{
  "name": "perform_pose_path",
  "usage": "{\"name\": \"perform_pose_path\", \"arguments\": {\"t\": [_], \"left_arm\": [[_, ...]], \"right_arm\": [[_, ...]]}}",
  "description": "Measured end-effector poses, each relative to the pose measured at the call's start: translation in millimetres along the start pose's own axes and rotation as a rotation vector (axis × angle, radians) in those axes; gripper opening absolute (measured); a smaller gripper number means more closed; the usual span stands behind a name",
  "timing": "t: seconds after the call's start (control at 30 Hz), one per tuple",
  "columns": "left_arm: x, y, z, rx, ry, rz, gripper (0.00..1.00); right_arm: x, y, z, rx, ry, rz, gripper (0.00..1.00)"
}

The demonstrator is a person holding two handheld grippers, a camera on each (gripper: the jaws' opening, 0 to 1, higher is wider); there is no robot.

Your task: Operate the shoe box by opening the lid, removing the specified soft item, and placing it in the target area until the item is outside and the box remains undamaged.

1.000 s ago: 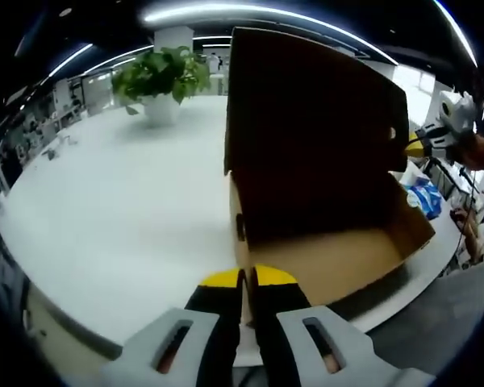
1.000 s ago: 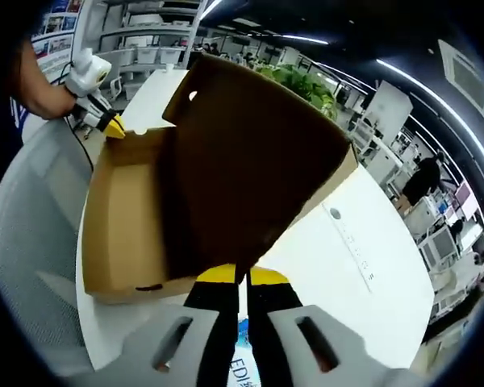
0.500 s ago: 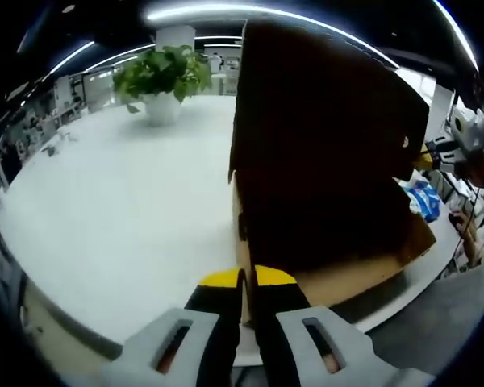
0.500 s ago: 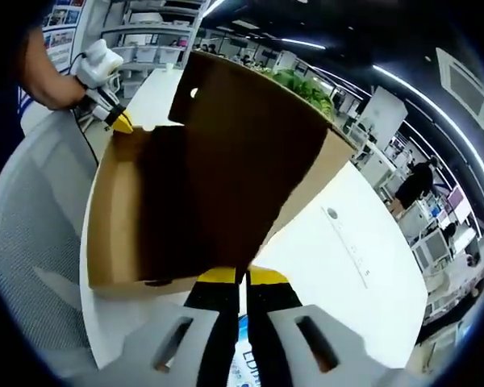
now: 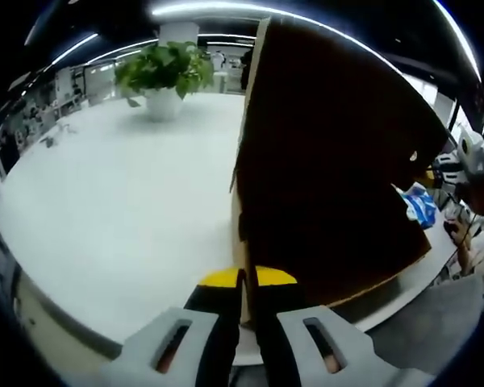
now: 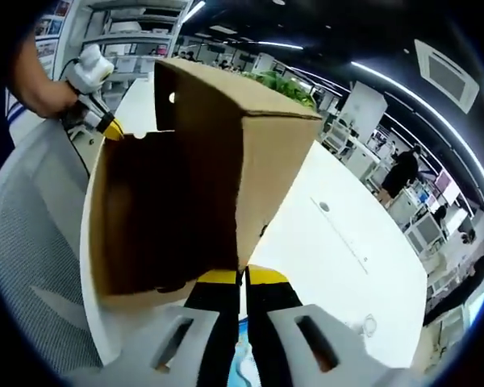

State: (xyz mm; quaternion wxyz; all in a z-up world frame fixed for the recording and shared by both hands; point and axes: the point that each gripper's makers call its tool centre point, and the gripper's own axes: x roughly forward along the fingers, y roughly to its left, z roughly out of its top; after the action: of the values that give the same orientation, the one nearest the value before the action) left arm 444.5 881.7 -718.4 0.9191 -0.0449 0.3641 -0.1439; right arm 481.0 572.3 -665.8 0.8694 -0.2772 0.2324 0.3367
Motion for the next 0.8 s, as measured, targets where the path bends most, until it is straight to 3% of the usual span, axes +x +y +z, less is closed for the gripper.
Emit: {"name": "perform_pose_path", "arguments": {"t": [0.33,0.53,0.8], "left_arm": [[-2,-1.3,-1.5,-0.080,0.021,-0.053,0.02],[-9,-3.5,-4.1,-0.076,0.052,-0.090,0.02],[-24,-19.2,34.0,-0.065,-0.017,-0.182,0.00]], "right_arm": [[-2,2,-2.9,0.036,-0.025,-0.061,0.00],[-3,8,-2.2,0.061,-0.045,-0.100,0.00],[-4,7,-3.1,0.071,-0.060,-0.125,0.00]]}}
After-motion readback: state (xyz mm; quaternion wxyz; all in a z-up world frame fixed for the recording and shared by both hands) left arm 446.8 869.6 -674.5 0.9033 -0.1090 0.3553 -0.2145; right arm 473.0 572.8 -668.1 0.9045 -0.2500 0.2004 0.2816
